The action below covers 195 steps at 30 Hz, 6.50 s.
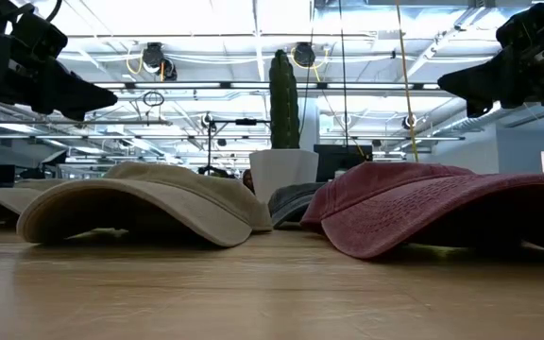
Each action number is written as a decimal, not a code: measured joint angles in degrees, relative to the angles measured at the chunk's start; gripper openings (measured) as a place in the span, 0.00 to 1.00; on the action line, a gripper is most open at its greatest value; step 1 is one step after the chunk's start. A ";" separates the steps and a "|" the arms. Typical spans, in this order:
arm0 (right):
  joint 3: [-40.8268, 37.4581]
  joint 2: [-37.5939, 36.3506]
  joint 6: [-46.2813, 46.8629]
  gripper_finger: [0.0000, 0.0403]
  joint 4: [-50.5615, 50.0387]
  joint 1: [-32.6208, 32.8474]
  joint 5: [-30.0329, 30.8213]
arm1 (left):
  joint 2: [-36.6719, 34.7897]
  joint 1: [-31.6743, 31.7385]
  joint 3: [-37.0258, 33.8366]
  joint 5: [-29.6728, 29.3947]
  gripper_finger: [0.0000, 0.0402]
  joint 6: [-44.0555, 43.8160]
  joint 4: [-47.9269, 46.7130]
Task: Pick & Place hat
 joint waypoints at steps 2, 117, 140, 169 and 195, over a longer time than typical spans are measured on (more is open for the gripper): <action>0.02 0.00 0.02 0.01 -0.01 0.00 0.01 | 0.01 0.00 -0.02 0.00 0.16 -0.01 0.01; 0.00 -0.02 8.41 0.01 6.59 -0.09 9.69 | -0.02 0.13 -0.21 -2.65 0.16 0.30 9.73; -0.02 3.44 36.76 0.01 10.22 1.46 0.12 | 0.01 -0.09 -0.60 9.47 0.16 -26.48 14.93; 0.71 24.16 16.09 0.01 35.36 4.74 11.83 | 6.99 -2.59 -2.60 1.86 0.16 -23.87 32.72; 4.24 39.78 8.51 0.01 43.86 4.90 10.26 | 41.60 -15.21 7.88 -0.59 0.22 -11.01 43.30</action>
